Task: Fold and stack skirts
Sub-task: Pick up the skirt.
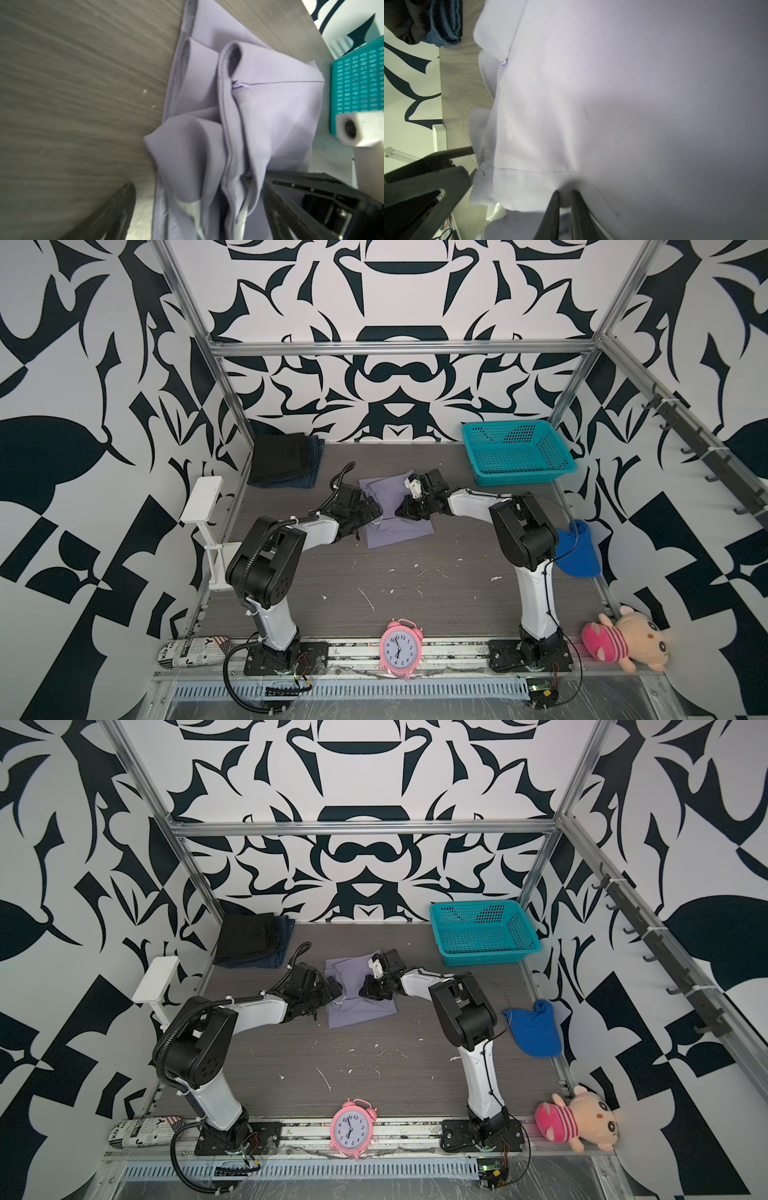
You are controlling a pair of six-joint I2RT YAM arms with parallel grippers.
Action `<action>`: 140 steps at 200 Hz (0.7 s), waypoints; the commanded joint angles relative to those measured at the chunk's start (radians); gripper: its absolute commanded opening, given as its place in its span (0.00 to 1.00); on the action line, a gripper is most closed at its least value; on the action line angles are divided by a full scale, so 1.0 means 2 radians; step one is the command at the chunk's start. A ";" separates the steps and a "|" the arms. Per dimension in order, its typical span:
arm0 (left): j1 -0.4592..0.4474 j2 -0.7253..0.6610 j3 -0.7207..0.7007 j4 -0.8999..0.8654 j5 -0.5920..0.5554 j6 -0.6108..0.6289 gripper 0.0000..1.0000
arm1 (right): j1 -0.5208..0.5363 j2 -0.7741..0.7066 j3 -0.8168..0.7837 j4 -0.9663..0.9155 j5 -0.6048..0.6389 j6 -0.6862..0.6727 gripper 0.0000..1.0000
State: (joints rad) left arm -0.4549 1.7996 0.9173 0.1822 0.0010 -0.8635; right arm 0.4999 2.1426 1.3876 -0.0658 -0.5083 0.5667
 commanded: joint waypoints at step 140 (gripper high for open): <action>-0.004 0.059 -0.039 0.067 0.066 -0.032 0.00 | 0.008 0.022 0.000 -0.021 -0.012 0.003 0.20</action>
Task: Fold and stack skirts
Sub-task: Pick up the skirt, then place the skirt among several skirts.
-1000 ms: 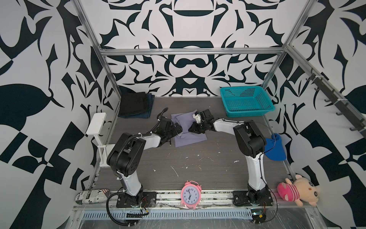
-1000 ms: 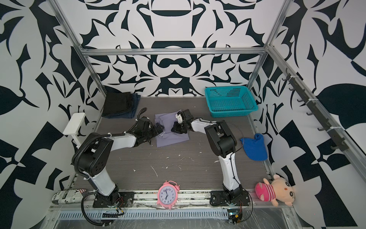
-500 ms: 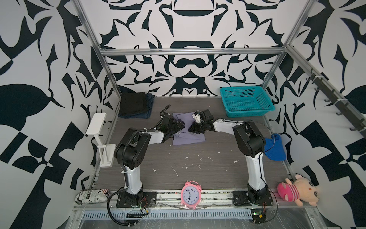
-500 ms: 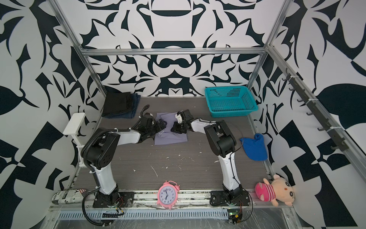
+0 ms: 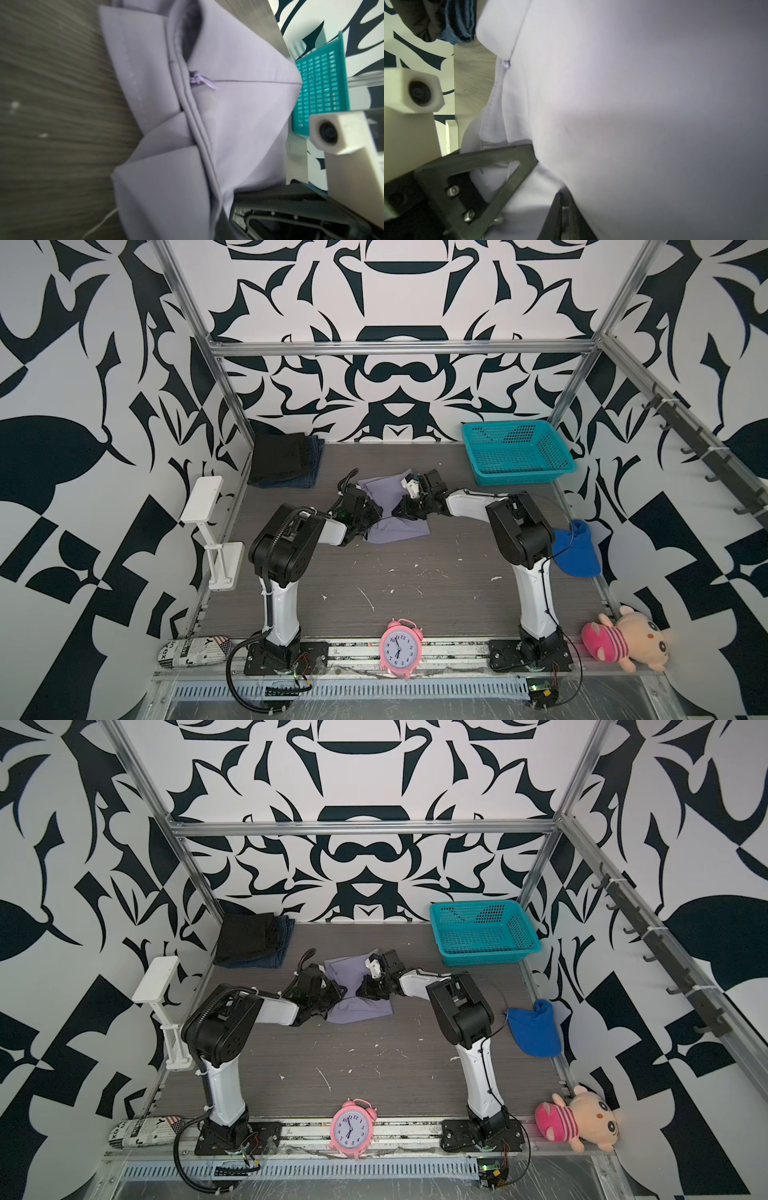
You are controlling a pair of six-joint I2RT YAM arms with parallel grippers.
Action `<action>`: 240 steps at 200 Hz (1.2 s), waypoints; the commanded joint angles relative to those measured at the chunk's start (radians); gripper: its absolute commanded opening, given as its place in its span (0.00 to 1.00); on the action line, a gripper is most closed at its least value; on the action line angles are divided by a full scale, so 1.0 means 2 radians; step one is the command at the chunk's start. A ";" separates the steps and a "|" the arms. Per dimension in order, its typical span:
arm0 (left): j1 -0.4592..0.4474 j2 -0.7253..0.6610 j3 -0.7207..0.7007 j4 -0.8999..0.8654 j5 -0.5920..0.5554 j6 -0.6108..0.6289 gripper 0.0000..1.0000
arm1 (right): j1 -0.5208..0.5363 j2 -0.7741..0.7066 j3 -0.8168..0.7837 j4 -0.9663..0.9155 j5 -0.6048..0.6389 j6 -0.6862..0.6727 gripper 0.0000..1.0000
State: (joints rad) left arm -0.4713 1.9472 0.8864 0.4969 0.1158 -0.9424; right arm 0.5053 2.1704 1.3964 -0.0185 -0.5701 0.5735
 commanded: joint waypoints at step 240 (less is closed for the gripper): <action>0.333 0.214 0.880 -0.728 0.224 0.616 0.00 | -0.048 -0.230 -0.109 -0.053 0.028 0.003 0.55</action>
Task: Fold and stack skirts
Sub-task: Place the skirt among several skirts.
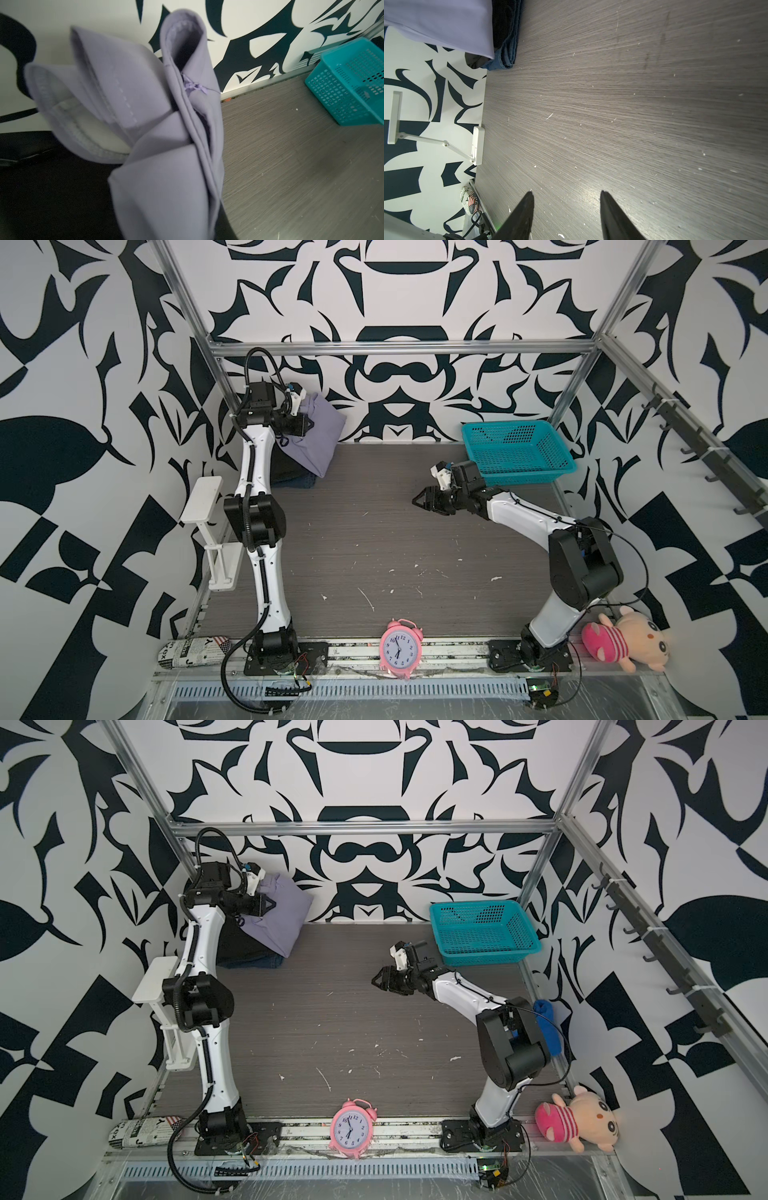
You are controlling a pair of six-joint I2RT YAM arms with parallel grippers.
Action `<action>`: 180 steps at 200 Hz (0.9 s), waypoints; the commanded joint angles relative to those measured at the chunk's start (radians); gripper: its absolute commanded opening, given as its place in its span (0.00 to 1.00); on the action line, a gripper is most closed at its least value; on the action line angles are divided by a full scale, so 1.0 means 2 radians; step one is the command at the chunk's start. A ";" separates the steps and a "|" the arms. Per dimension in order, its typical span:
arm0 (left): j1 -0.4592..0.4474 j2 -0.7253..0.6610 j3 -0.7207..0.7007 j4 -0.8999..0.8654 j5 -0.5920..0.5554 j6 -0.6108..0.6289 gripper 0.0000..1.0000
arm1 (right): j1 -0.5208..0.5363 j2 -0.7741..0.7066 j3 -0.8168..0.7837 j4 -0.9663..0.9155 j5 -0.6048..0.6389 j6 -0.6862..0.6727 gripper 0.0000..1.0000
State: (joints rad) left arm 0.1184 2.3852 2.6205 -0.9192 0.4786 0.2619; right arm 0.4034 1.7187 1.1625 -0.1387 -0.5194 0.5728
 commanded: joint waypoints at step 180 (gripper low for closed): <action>0.086 0.097 0.030 0.117 -0.001 0.015 0.00 | 0.003 0.019 0.025 -0.037 0.017 -0.007 0.52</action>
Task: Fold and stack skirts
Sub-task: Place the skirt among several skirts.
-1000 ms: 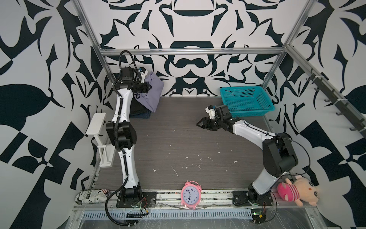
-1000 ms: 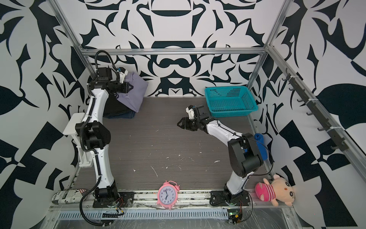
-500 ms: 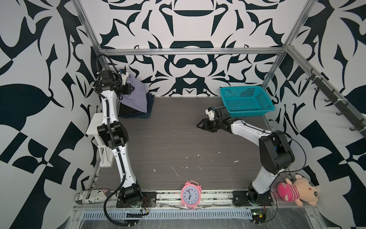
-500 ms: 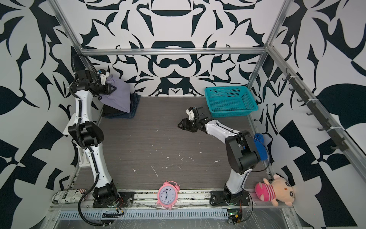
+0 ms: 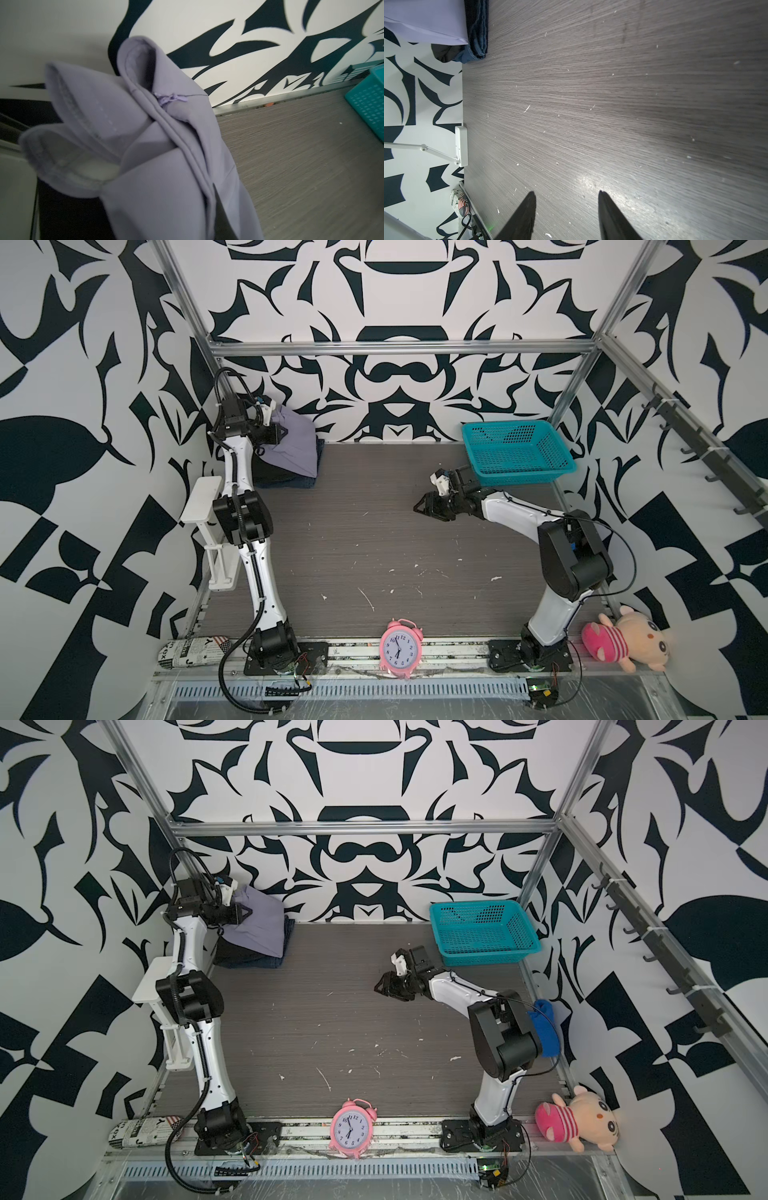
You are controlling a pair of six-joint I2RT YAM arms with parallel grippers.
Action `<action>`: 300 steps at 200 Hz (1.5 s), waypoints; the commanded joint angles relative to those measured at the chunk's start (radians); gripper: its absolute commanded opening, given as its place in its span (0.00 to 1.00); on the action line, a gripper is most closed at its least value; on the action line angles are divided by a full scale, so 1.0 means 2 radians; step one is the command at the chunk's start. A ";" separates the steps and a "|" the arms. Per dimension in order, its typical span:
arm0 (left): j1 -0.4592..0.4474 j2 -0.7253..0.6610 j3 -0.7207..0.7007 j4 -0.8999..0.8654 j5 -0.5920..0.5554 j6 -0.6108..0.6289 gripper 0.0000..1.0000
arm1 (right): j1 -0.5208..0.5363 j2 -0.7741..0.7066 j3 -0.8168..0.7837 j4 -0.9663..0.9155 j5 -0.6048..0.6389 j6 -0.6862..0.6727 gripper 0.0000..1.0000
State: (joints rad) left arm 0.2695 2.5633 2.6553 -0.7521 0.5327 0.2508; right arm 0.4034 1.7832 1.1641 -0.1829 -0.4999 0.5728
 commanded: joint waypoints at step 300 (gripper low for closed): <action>-0.147 -0.502 -0.631 0.361 -0.331 -0.080 0.99 | 0.022 -0.161 -0.030 0.051 0.315 -0.117 0.86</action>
State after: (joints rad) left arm 0.0715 1.7466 1.6886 -0.1871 -0.0601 0.2195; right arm 0.4595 1.5929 1.1938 -0.2222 -0.2188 0.4664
